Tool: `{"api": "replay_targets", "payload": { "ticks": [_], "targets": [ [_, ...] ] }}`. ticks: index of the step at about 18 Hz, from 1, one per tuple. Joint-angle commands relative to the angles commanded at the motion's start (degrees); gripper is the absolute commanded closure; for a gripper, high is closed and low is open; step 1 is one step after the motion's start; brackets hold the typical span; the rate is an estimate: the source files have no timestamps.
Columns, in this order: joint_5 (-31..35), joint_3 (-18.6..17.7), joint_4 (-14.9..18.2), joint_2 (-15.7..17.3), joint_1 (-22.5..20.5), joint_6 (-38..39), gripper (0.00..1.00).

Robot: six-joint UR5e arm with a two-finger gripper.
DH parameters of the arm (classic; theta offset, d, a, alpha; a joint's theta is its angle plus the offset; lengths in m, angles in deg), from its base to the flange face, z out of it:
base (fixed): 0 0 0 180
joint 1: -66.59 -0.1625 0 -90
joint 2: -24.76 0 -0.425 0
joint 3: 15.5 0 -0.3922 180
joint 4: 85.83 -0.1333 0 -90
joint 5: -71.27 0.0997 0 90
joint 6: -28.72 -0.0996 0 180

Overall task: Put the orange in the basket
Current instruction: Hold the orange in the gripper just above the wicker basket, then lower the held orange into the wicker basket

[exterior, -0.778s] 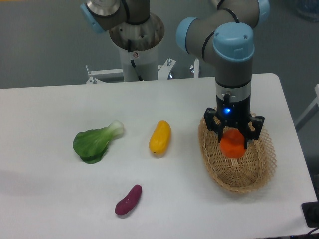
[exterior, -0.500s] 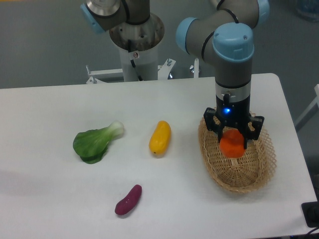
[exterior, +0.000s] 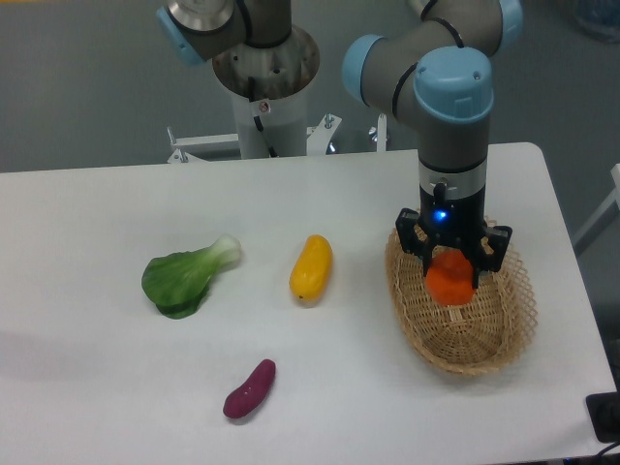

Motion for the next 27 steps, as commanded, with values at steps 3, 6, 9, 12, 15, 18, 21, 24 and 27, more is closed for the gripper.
{"api": "replay_targets", "payload": {
  "ticks": [3,6,9,12,15,18,21,24,27],
  "targets": [
    [0.0,-3.7,-0.2,1.4,-1.8,-3.1,0.45],
    [-0.3,-6.5,-1.1,2.0,-3.8,-8.3,0.45],
    [-0.3,-6.3,-1.8,0.2,-4.8,-9.4,0.45],
    [0.1,-7.2,-5.9,-4.8,-5.3,-5.8,0.45],
    [0.1,-7.6,-7.1,-7.1,-5.6,0.8,0.45],
    [0.2,-8.6,-7.2,-7.6,-5.5,3.2,0.45],
    [0.3,-9.4,-7.2,-8.2,-5.5,4.6,0.44],
    [0.3,-10.6,-7.2,-8.3,-5.4,4.7,0.38],
    [0.3,-9.9,-7.4,-8.3,-5.4,4.2,0.00]
  ]
}}
